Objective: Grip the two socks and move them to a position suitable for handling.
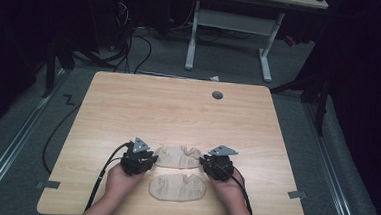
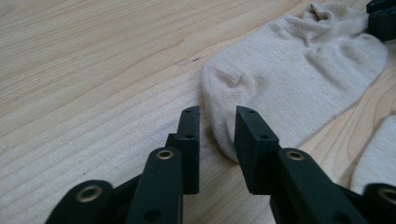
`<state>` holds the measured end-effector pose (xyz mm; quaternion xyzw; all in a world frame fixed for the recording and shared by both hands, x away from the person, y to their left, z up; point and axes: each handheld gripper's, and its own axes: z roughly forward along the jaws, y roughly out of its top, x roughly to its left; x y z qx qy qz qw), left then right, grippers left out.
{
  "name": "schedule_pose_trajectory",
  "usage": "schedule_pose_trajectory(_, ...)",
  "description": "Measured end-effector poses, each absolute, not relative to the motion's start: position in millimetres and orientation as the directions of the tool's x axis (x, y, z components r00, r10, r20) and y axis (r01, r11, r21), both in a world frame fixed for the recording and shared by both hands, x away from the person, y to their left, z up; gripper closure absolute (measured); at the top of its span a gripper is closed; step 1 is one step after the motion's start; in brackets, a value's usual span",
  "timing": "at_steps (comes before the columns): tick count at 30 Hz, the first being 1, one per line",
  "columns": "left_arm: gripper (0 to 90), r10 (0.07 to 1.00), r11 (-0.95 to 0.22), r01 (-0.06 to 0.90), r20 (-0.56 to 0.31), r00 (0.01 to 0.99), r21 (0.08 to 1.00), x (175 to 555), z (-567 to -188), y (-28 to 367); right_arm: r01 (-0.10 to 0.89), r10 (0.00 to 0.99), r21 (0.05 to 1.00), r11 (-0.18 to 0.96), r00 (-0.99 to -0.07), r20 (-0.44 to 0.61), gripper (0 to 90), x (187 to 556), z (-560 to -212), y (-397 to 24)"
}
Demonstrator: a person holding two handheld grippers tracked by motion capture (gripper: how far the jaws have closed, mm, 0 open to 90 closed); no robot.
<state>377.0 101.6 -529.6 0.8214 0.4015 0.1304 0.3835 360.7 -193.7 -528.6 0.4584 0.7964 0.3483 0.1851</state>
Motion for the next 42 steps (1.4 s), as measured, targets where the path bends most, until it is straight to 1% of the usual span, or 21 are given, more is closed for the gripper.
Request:
schedule_pose_trajectory(2, 75.9, 0.754, -0.387, 0.556, -0.095, 0.65, 0.736, 376.3, -529.9, 100.6, 0.603, 0.86, 0.726, 0.331, -0.509, 0.03, 77.0, 360.2, -528.9, -193.6)
schedule_pose_trajectory(5, 82.4, 0.748, -0.395, 0.546, -0.087, 0.658, 0.738, 374.4, -530.0, 98.5, 0.598, 0.857, 0.728, 0.335, -0.514, 0.028, 81.2, 359.5, -529.2, -192.7)
schedule_pose_trajectory(6, 83.8, 0.748, -0.395, 0.546, -0.087, 0.658, 0.738, 374.4, -530.0, 98.5, 0.598, 0.856, 0.727, 0.339, -0.517, 0.026, 83.1, 359.1, -529.1, -192.2)
schedule_pose_trajectory(9, 86.7, 0.747, -0.405, 0.537, -0.071, 0.661, 0.74, 372.9, -529.8, 96.9, 0.589, 0.853, 0.727, 0.352, -0.522, 0.01, 84.6, 358.0, -529.0, -190.2)
schedule_pose_trajectory(13, 87.2, 0.746, -0.401, 0.534, -0.073, 0.662, 0.744, 371.9, -528.7, 96.7, 0.583, 0.851, 0.728, 0.36, -0.524, -0.001, 85.1, 357.5, -528.6, -189.7)
schedule_pose_trajectory(17, 87.3, 0.746, -0.378, 0.512, -0.074, 0.662, 0.772, 369.0, -522.0, 98.4, 0.557, 0.849, 0.748, 0.361, -0.528, -0.016, 85.6, 354.4, -523.6, -190.2)
schedule_pose_trajectory(30, 87.4, 0.735, -0.37, 0.484, -0.068, 0.674, 0.793, 361.9, -511.7, 102.6, 0.504, 0.84, 0.78, 0.372, -0.541, -0.051, 86.0, 346.1, -512.3, -189.9)
schedule_pose_trajectory(42, 87.3, 0.718, -0.378, 0.455, -0.055, 0.694, 0.806, 345.3, -501.4, 104.0, 0.446, 0.813, 0.8, 0.401, -0.576, -0.087, 86.1, 325.4, -501.7, -189.3)
